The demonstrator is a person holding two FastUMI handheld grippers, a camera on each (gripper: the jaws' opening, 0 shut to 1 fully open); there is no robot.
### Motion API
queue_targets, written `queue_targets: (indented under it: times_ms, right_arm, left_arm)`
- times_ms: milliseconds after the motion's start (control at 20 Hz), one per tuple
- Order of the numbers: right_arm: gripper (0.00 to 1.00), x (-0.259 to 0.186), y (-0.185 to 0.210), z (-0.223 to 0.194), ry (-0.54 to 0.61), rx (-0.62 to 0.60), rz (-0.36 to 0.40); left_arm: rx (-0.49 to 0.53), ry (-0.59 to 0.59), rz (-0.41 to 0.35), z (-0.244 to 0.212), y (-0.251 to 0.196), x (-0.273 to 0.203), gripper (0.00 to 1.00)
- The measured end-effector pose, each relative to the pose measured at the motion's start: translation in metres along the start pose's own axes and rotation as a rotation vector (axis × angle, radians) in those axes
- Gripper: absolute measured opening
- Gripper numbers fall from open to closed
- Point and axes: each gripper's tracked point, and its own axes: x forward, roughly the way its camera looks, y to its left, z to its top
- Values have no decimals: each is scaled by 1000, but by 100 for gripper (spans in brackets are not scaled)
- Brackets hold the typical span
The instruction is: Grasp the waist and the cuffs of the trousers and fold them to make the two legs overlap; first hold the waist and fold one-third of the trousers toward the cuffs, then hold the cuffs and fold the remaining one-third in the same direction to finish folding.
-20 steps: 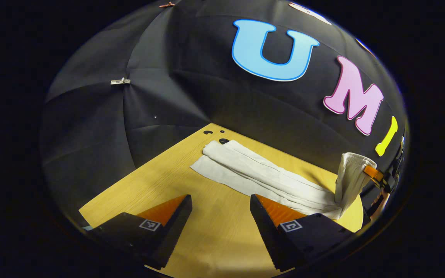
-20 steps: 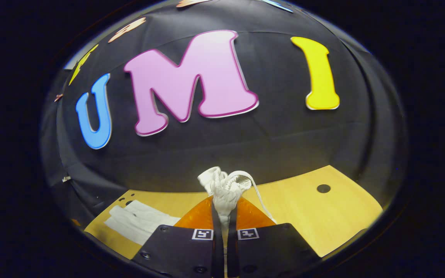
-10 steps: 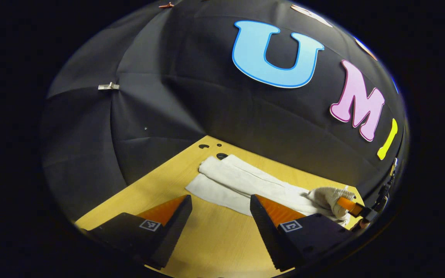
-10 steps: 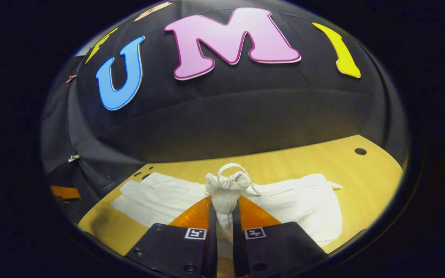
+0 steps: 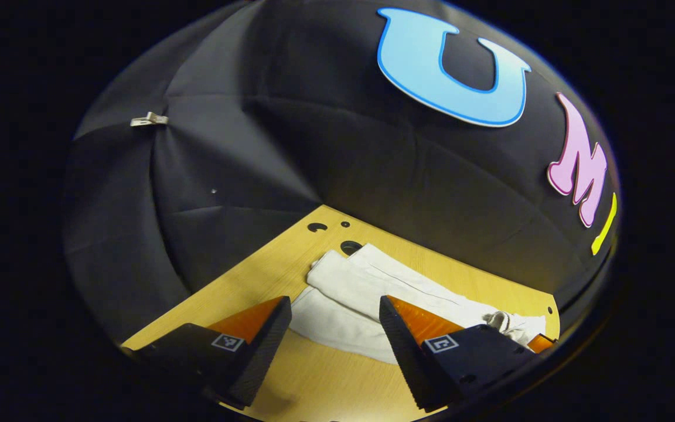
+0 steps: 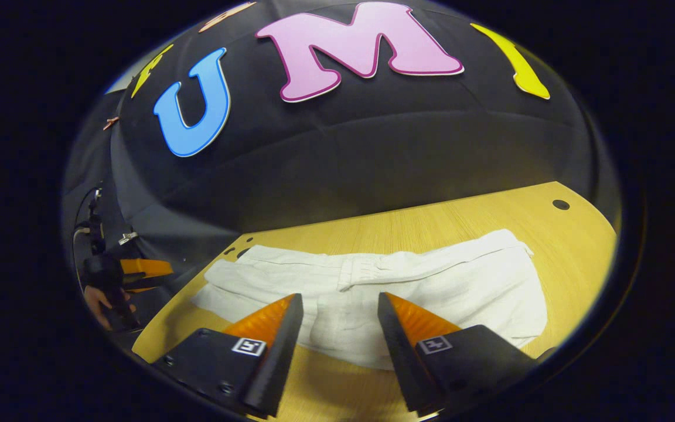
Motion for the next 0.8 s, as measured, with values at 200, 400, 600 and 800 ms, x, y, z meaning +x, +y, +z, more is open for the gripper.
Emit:
queue_targets:
  times_ms: [200, 400, 600, 800]
  right_arm:
    - [99, -35, -18, 11, 15, -72, -47]
    - [98, -109, -45, -2, 99, -27, -136]
    - [99, -184, -70, -19, 167, -45, -238]
    - [99, -225, -77, -28, 204, 26, -292]
  left_arm:
    - [51, 45, 55, -3, 11, 58, 94]
    - [55, 80, 152, -10, 27, 99, 95]
    - [29, 151, 145, -25, 27, 118, 92]
    - [136, 188, 153, -32, 23, 120, 99]
